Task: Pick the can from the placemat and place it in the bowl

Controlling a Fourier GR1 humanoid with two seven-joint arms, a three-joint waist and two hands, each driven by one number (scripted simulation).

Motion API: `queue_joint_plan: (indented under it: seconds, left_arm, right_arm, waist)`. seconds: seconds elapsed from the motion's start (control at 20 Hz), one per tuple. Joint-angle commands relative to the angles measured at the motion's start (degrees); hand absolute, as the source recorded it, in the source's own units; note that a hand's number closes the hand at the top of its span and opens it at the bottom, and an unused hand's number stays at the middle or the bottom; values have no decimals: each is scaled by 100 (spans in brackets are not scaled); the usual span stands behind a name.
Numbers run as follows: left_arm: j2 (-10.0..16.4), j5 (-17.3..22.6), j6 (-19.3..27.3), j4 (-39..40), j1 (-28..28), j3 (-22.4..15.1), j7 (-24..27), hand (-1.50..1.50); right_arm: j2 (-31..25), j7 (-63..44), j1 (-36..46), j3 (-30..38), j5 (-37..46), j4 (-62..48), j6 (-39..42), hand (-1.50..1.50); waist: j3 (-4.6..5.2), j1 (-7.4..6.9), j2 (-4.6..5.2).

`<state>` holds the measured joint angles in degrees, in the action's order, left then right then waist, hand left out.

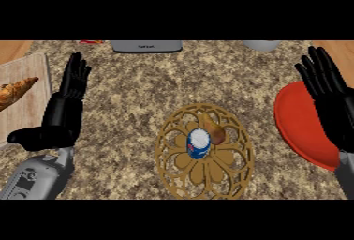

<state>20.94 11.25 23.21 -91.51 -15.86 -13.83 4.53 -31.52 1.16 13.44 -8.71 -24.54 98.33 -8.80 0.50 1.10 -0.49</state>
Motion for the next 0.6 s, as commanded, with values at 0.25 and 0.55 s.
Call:
queue_joint_plan:
  seconds: [0.25,0.55]
  left_arm:
    - [-237,69,-365,463,192,-510,-435,0]
    - [-261,215,-371,480,483,-396,-594,0]
  right_arm:
    - [140,-777,319,-2814,982,231,1511,150]
    - [1647,1130,-942,-2710,2249,-65,-926,-150]
  waist:
    - [-16,-536,160]
    - [-65,-95,62]
